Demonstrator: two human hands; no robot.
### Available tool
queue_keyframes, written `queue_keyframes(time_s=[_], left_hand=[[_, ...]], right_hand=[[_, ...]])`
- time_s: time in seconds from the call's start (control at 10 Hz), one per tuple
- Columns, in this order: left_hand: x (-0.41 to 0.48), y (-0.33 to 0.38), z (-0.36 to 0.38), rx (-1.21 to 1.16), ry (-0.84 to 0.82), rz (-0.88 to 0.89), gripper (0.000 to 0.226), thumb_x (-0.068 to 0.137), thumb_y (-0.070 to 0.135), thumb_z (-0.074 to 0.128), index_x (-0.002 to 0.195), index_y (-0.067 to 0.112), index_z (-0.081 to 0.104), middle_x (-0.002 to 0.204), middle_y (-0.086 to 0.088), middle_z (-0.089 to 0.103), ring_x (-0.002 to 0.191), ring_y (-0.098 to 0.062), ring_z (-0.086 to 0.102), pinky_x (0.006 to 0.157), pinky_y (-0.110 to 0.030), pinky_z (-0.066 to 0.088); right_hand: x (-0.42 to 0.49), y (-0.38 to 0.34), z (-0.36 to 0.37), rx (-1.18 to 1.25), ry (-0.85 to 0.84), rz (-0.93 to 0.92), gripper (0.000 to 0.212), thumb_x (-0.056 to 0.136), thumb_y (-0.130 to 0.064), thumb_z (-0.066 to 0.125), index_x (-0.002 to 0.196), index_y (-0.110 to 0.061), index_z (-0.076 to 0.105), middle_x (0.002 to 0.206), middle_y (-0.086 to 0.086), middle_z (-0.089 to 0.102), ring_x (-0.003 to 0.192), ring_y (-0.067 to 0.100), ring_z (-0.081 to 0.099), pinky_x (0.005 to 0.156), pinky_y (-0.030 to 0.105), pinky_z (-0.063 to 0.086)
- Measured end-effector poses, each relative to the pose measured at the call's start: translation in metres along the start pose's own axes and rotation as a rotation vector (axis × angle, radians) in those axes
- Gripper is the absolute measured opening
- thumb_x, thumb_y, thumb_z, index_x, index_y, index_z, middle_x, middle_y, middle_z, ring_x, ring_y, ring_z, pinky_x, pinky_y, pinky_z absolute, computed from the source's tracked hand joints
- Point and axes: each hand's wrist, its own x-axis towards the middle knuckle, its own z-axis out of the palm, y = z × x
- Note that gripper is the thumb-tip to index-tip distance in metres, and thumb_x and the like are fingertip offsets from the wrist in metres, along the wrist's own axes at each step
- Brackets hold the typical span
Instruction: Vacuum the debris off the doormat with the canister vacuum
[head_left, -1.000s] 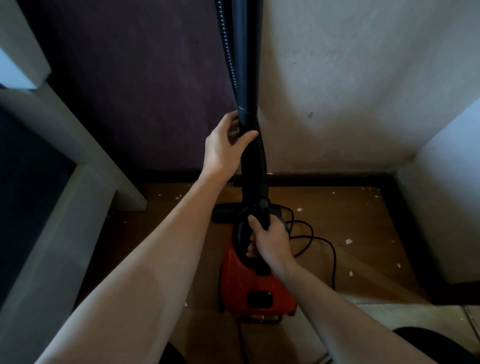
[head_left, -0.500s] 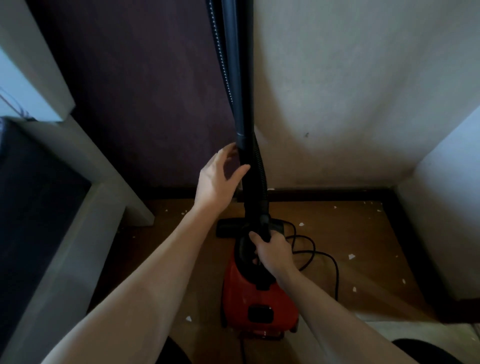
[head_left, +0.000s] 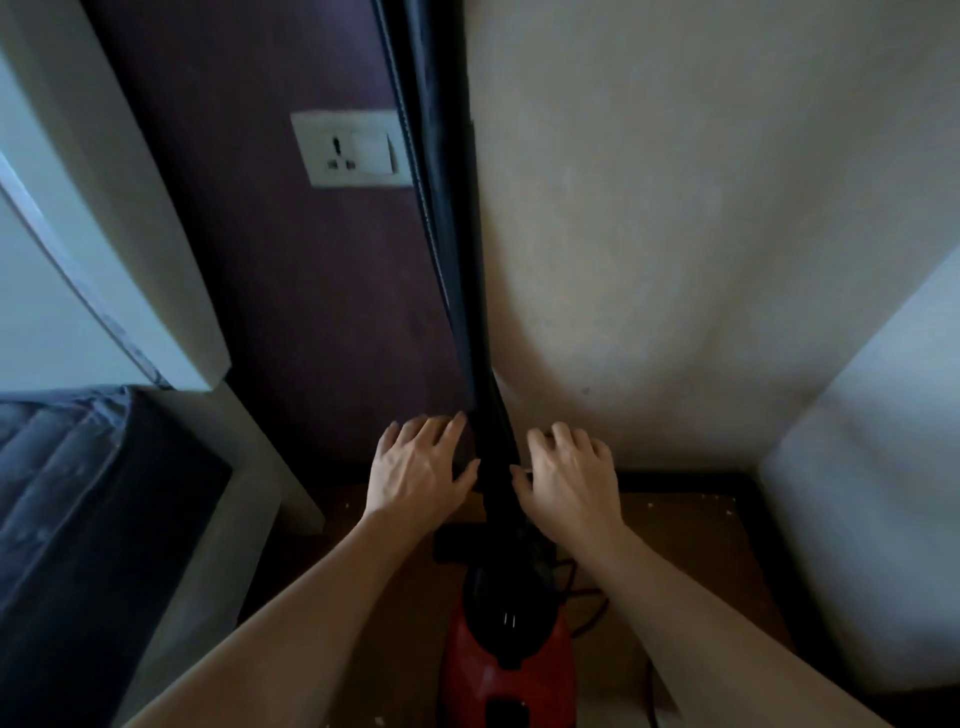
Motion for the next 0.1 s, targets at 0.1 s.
queue_keyframes(time_s=[0.1], left_hand=[[0.0137, 0.0059, -0.0663, -0.021, -0.009, -0.036, 0.067, 0.085, 0.060, 0.039, 0.136, 0.021, 0.061, 0.124, 0.003, 0.069, 0.117, -0.021, 0.063, 0.105, -0.048, 0.048]], right_hand=[[0.0256, -0.0100, -0.0704, 0.012, 0.016, -0.003, 0.037, 0.091, -0.047, 0.061, 0.114, -0.017, 0.068, 0.105, 0.006, 0.067, 0.096, 0.029, 0.067, 0.083, 0.042, 0.052]])
